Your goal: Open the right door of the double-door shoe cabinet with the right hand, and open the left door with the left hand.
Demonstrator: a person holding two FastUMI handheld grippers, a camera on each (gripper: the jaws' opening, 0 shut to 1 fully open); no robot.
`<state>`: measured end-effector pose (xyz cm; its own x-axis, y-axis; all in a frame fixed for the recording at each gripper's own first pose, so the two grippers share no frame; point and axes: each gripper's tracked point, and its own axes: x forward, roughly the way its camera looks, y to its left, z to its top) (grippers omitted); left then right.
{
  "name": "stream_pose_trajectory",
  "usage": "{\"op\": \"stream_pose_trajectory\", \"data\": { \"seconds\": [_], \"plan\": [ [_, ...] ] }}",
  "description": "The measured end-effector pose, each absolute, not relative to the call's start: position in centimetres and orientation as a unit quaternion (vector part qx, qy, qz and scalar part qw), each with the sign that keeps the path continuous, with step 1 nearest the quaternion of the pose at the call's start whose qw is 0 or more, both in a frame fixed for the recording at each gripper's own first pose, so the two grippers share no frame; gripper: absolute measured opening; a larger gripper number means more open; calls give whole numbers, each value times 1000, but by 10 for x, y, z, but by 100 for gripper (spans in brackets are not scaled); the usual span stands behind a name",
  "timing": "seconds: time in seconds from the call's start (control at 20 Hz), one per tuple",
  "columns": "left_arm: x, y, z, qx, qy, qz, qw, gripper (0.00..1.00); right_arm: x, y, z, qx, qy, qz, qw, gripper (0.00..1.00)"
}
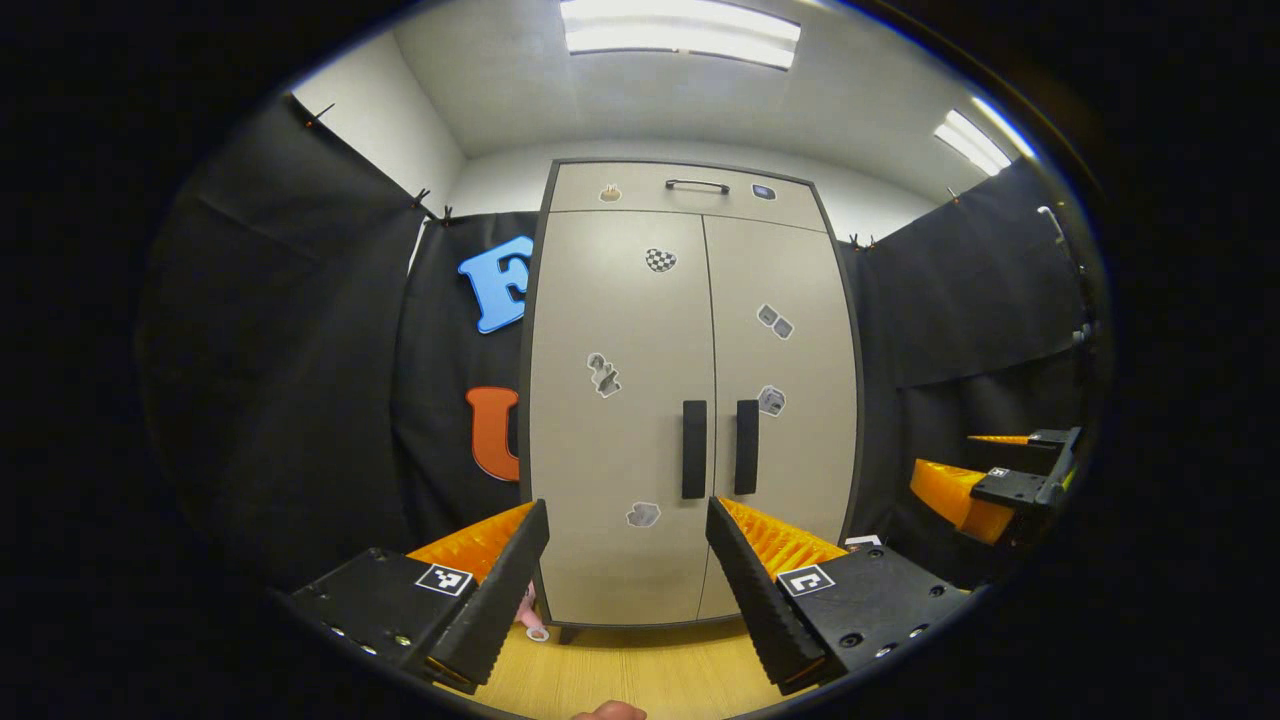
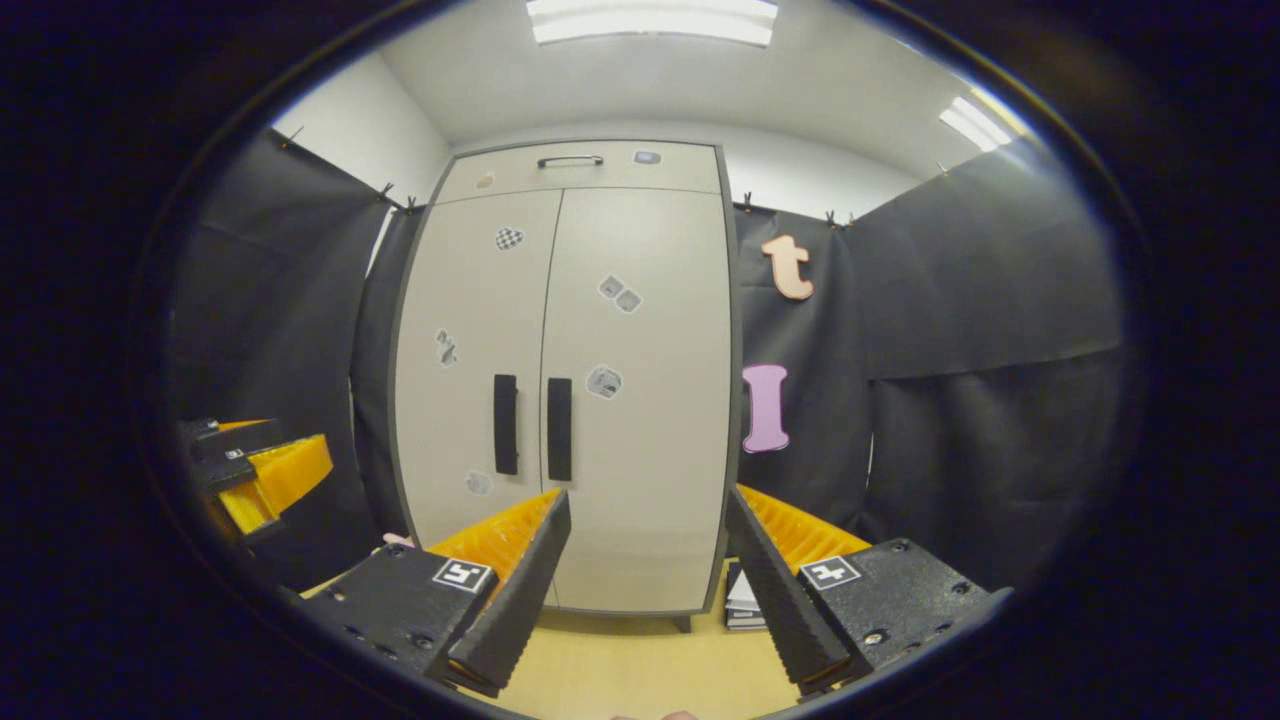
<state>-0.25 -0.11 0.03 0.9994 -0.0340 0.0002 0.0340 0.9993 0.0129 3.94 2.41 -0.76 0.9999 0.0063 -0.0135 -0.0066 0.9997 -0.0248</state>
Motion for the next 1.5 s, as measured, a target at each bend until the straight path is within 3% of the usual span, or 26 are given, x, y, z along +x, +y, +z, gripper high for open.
{"op": "stream_pose_trajectory", "data": {
  "seconds": [0.55, 0.85, 1.5],
  "plan": [
    [-14, 5, -32, -4, 30, -23, 999, 95, 162, 80, 4, -13, -6, 47, 999, 97],
    [-13, 35, -33, -12, 29, 9, 999, 95, 225, 105, -16, 2, 39, 56, 998, 97],
    [-3, 63, -36, -14, 36, 39, 998, 95, 283, 111, -37, 0, 60, 34, 998, 91]
  ]
}}
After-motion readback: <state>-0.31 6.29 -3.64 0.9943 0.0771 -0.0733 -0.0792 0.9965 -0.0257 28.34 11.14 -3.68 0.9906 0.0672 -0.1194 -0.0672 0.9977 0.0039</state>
